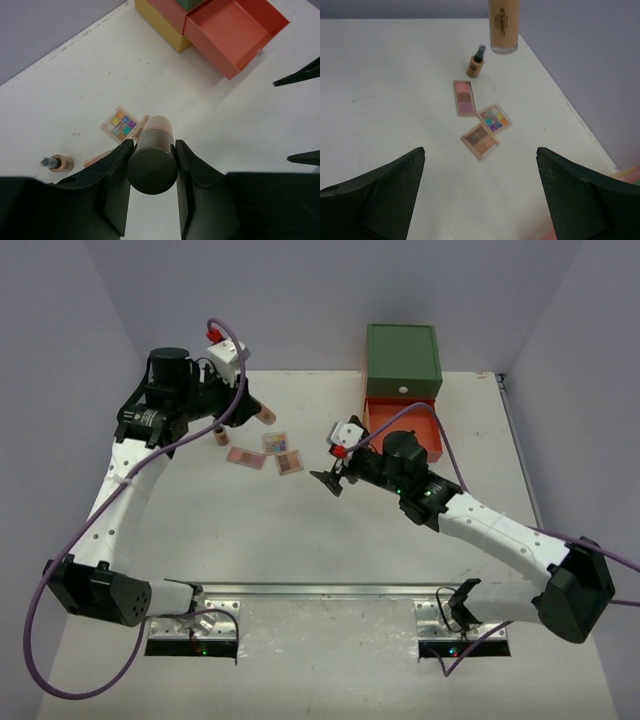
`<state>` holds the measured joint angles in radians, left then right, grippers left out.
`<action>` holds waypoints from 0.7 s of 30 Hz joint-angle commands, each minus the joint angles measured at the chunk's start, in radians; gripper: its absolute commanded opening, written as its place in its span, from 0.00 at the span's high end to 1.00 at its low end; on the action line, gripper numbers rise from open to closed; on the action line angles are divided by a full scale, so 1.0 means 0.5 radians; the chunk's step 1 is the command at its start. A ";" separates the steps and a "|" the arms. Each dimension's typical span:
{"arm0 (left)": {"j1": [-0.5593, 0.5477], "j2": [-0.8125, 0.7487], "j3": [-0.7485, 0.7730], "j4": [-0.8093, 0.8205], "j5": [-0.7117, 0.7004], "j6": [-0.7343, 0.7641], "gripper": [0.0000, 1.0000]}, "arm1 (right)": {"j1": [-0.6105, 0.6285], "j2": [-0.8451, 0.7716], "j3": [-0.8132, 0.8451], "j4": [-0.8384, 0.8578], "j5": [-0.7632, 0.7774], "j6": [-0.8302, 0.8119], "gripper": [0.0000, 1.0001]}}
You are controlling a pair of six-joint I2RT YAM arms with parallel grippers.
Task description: Organize the makeup
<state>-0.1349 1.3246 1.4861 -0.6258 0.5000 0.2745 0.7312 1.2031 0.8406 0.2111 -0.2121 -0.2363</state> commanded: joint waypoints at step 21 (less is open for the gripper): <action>0.015 -0.378 -0.167 -0.226 0.342 0.097 1.00 | 0.317 1.038 0.907 0.713 0.141 -0.018 0.44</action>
<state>-0.1349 1.1704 1.3982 -0.7762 0.6370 0.3045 0.8895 1.6969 1.2346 0.5065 -0.1609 -0.2759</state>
